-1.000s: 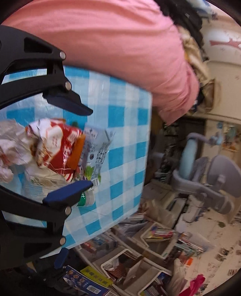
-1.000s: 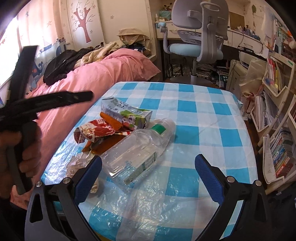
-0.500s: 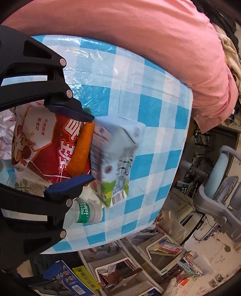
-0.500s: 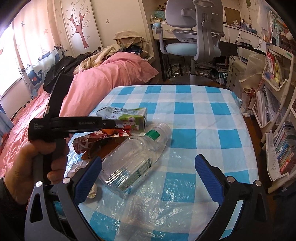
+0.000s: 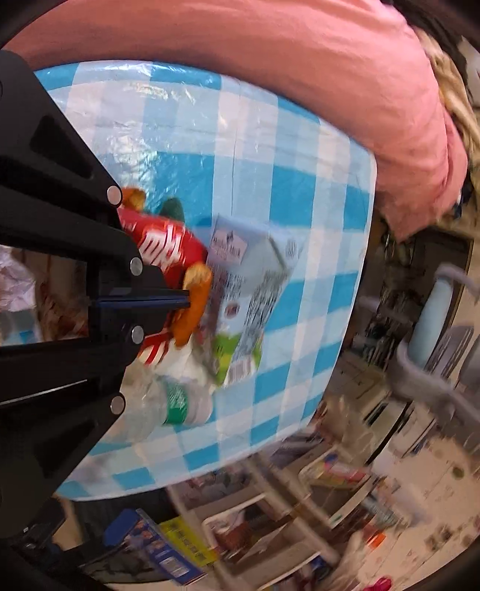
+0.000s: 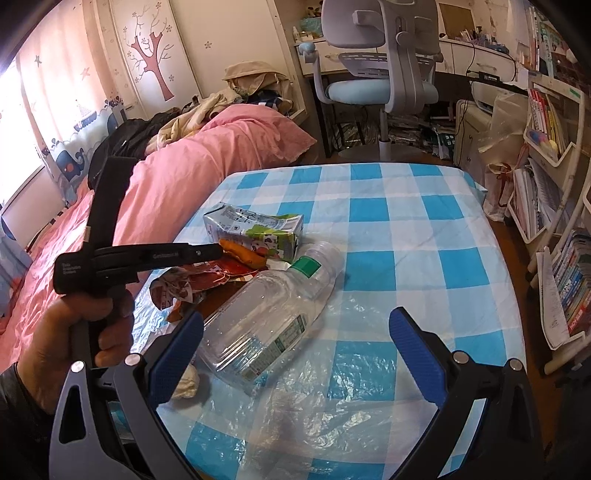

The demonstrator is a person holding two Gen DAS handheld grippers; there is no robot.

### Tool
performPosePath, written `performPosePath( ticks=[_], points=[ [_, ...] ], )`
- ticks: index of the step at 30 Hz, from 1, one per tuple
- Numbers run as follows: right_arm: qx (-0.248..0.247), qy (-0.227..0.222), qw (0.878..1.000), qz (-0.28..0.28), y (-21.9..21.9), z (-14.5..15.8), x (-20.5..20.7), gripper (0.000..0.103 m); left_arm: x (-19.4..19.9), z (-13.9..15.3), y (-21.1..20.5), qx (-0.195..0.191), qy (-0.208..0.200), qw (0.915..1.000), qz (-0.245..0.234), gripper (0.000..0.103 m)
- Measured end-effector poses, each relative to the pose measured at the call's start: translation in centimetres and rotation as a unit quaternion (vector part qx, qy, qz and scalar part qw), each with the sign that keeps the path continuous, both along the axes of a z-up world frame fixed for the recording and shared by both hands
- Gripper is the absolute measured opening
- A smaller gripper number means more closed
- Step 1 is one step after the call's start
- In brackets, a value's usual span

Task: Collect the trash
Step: 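Reach the left gripper into the trash pile toward the orange wrapper, then grasp the orange wrapper with the left gripper and lift it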

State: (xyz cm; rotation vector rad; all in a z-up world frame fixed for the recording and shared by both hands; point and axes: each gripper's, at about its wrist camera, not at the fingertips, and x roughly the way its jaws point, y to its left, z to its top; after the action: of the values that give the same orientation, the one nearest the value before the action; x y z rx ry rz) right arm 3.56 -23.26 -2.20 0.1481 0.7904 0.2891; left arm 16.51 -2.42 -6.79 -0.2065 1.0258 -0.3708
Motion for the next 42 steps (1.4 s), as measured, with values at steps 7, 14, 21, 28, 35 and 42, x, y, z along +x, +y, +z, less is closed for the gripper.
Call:
performPosePath(
  ticks=[7,14,21,28,35,42],
  points=[
    [0.001,0.003,1.0,0.003,0.0,-0.1,0.0,0.097,-0.5,2.7,1.8,0.048,-0.026,0.9985,0.0,0.007],
    [0.017,0.014,1.0,0.004,0.3,-0.3,0.3,0.097,-2.6,2.6,8.0,0.068,-0.002,0.9938,0.088,0.031],
    [0.015,0.016,1.0,0.011,1.5,-0.2,-0.2,0.097,-2.7,-1.1,7.2,0.072,0.037,0.9943,0.069,0.031],
    [0.018,0.034,0.999,-0.004,1.3,-0.9,0.2,0.097,-3.0,-2.6,3.7,0.095,0.042,0.9945,0.015,0.032],
    [0.016,0.032,0.999,0.007,2.6,-1.2,0.6,0.097,-3.5,-2.4,3.2,0.113,0.037,0.9929,0.0,0.032],
    [0.029,0.047,0.998,-0.003,3.1,-1.8,1.6,0.097,-4.7,0.6,5.9,0.115,-0.003,0.9915,0.06,0.015]
  ],
)
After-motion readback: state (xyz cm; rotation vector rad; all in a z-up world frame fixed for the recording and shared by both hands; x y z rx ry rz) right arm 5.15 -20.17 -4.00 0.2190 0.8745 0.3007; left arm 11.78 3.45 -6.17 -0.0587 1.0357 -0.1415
